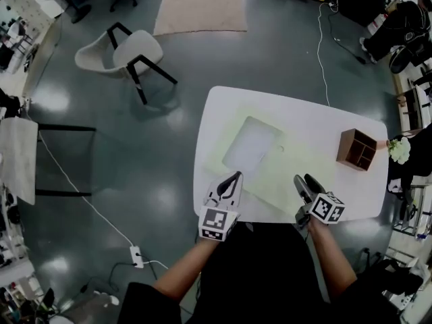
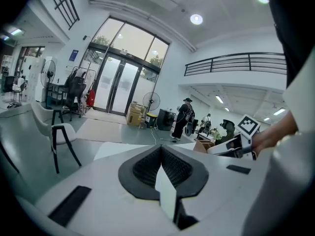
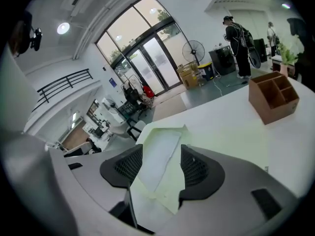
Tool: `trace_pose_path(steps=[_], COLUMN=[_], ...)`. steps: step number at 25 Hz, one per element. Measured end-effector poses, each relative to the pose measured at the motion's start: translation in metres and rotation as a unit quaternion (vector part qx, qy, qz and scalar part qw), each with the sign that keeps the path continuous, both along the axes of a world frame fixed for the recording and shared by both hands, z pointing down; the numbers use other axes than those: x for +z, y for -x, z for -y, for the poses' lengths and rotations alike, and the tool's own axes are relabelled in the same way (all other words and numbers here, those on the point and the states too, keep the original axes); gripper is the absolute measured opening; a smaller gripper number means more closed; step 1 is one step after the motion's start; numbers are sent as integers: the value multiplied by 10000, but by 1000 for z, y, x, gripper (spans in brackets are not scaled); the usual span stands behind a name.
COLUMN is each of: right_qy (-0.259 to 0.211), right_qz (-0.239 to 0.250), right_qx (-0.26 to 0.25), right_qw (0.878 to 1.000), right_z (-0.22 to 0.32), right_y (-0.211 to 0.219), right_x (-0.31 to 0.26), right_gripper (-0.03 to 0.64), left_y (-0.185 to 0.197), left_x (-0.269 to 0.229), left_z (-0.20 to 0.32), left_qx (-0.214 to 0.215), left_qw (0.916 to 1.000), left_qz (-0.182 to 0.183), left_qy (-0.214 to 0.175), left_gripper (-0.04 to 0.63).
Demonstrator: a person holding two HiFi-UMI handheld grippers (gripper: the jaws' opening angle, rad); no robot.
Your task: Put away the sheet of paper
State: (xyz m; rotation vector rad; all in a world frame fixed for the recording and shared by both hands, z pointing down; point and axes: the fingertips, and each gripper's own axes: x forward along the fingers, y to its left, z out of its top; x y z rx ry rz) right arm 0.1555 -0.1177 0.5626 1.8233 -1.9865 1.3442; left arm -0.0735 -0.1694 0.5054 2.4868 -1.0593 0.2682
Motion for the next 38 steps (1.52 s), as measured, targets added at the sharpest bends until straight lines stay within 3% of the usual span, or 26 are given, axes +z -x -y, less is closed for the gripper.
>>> trace_pose_path(steps=[2,6,9,17,23,28,38], right_qy=[-87,-360,-749,-1768,-2369,-2593,-2799], right_qz=[-132,-378,-577,-1239,-1642,-1856,-1754], right_qx=[85,282,299,-12,-74,-251,-453], right_qw=[9998,9982,9951,9764,9575,9475,9428], right_z=[-13,-24,-22,-22,-29,-32,-42], right_y=[-12,-46,-68,-112,-143,-159,-176], right_x=[-18,-55,-86,-169,-207,-216,-214], right_gripper=[223,123,9,0,0,-2,-2], left_y=[-3,-14,-22,-44,-77,-99,-127], left_x=[-10,-33,-51,-93,-126,-137,-140], left_z=[6,16,17,8,6,-2,-23], left_qx=[3,-123,-188,-639,-629,-653,-840], left_qw=[9999,9992,9980,9946,9912,9883,9846], left_qz=[-47,-182,-213,-242,-121,32,216], left_qy=[-95,-329,-562,-777,-1156,-1375,-1515], left_gripper=[3,3,3,3,3,3,3])
